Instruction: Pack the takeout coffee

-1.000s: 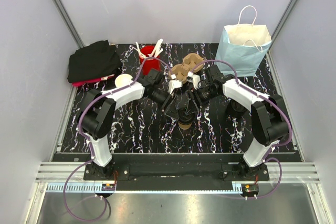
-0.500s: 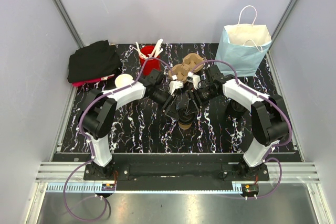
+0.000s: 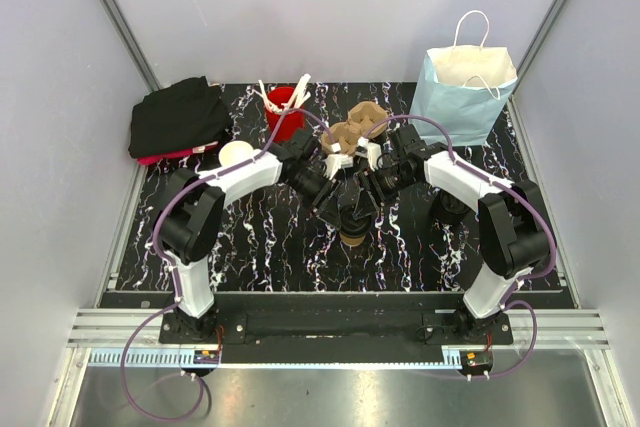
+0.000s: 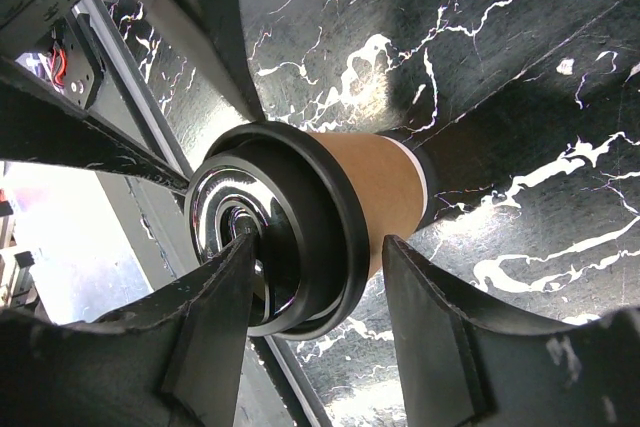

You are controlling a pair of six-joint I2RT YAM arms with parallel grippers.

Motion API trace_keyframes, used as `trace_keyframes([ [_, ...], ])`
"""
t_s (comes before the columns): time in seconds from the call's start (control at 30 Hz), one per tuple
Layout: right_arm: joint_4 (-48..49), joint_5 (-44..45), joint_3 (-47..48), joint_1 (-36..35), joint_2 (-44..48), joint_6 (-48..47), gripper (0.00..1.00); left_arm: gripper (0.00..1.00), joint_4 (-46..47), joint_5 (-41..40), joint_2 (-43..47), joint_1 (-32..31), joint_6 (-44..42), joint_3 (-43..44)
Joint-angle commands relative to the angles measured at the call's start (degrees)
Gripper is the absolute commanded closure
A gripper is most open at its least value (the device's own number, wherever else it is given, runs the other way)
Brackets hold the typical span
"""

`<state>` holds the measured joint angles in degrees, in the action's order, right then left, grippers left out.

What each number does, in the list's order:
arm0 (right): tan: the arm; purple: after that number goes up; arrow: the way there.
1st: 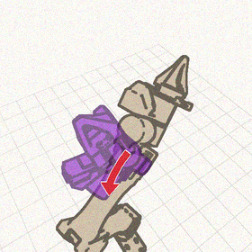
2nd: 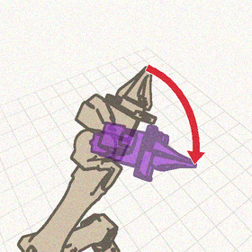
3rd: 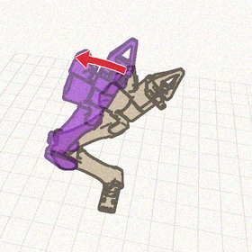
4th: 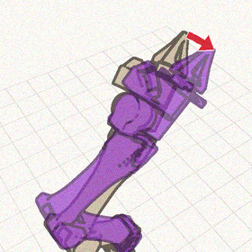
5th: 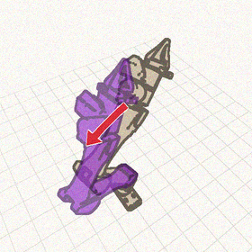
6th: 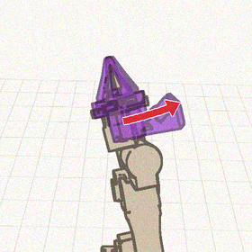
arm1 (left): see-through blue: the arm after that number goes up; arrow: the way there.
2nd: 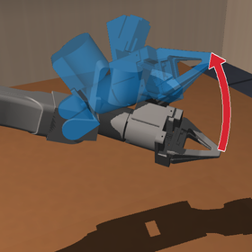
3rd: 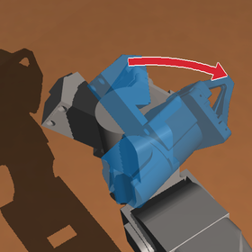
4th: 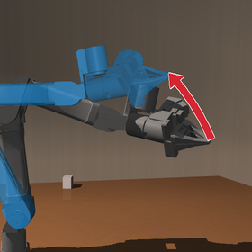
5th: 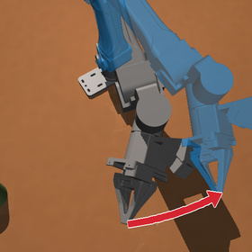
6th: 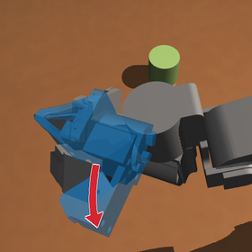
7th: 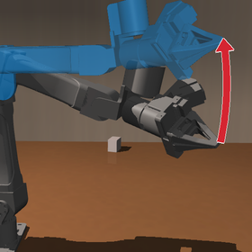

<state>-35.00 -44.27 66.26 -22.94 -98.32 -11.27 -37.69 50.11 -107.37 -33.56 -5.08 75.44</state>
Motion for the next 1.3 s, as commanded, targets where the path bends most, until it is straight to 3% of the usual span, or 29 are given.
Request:
trace_keyframes([
  [0.0,0.5,4.6,-1.4,-0.5,-0.5,-1.5,0.42,0.51,3.0,-3.0,1.0,1.7,-1.8,3.8],
  [0.23,-0.4,3.4,0.5,-0.4,1.4,-1.7,0.40,0.38,1.0,-1.1,5.2,3.7,-3.9,7.3],
  [0.5,-3.7,4.6,5.1,-0.5,4.3,-3.3,0.37,0.35,-0.6,0.3,3.4,3.7,-3.5,9.0],
  [0.77,-8.3,6.5,10.2,-0.4,8.2,-6.0,0.24,0.32,-1.7,-0.4,4.1,3.6,-3.6,11.3],
  [0.87,-12.1,7.6,12.7,-0.4,10.1,-11.0,0.18,0.29,-3.9,-1.0,4.8,4.3,-4.7,13.2],
  [1.03,-22.7,8.8,16.5,-0.4,14.3,-27.6,0.10,0.23,-8.6,-2.1,7.4,7.6,-5.5,17.6],
  [1.13,-28.2,9.6,18.6,-0.3,14.8,-35.8,0.01,0.16,-11.3,-1.1,8.8,11.1,-5.1,20.1],
  [1.27,-32.4,8.3,20.7,-0.4,14.2,-44.0,0.00,0.04,-12.5,-1.6,11.7,14.5,-4.1,22.3],
])
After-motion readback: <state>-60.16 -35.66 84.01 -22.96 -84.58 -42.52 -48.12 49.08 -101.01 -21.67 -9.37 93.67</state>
